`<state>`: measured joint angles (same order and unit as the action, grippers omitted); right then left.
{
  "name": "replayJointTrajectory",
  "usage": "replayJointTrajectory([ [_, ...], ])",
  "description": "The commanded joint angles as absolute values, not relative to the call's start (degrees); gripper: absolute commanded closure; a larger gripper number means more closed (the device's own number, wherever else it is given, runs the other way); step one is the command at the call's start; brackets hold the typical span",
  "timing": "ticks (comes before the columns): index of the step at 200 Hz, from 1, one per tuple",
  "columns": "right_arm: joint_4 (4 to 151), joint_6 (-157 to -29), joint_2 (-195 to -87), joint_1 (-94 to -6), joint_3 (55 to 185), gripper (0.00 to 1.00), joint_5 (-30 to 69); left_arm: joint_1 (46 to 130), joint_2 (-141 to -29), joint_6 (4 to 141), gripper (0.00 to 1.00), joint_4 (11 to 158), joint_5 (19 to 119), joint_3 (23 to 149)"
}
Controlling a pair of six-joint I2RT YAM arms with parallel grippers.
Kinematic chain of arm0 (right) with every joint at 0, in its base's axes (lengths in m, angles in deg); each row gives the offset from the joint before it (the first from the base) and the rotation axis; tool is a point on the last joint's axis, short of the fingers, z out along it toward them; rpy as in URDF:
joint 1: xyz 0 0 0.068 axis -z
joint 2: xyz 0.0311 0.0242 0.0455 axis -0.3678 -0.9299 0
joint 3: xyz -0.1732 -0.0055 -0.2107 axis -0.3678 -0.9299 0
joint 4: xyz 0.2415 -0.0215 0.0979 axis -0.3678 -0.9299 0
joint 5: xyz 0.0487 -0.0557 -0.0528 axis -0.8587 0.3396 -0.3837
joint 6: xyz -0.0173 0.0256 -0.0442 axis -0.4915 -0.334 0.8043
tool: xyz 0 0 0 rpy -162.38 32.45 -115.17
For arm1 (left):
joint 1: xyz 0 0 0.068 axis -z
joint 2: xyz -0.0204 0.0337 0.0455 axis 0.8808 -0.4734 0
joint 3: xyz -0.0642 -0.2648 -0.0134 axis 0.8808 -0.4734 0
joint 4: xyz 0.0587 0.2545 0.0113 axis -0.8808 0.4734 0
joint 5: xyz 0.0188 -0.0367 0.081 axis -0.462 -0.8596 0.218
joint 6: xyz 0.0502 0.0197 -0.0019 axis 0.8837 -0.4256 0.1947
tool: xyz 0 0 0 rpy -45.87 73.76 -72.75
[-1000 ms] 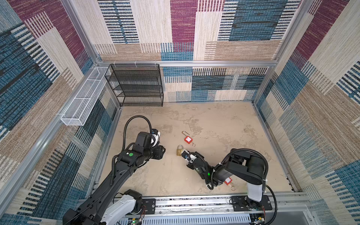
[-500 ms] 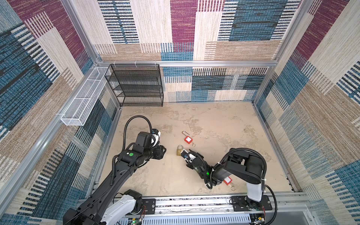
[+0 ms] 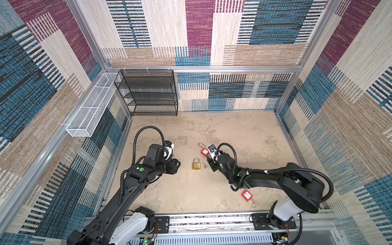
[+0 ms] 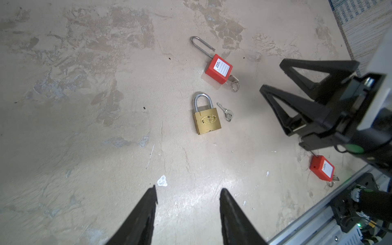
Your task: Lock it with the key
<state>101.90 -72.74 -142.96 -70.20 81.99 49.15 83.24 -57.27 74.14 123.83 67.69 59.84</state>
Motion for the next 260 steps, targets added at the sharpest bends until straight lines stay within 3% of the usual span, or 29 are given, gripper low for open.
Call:
replayJointTrajectory([
  [1,86.82,-77.54,-143.0,-68.21,85.79,0.47,43.23,83.19,-57.04,71.41,0.5,124.84,67.97,60.63],
  [33,73.51,-79.94,-147.12,-67.15,93.33,0.58,38.13,83.17,-57.31,70.87,0.5,124.83,67.97,60.84],
  [49,73.39,-81.25,-147.73,-67.19,92.91,0.7,37.86,83.25,-57.39,70.47,0.5,124.72,67.45,60.77],
  [95,72.83,-82.2,-151.05,-67.11,93.31,0.89,34.91,83.28,-57.26,69.47,0.51,124.71,67.68,59.89],
  [180,72.03,-82.11,-156.03,-67.09,97.01,0.93,28.68,83.31,-57.04,69.02,0.51,123.99,67.55,57.89],
  [260,74.69,-83.27,-153.86,-66.85,95.02,0.95,26.93,83.3,-56.18,69.45,0.51,124.88,67.6,58.05],
])
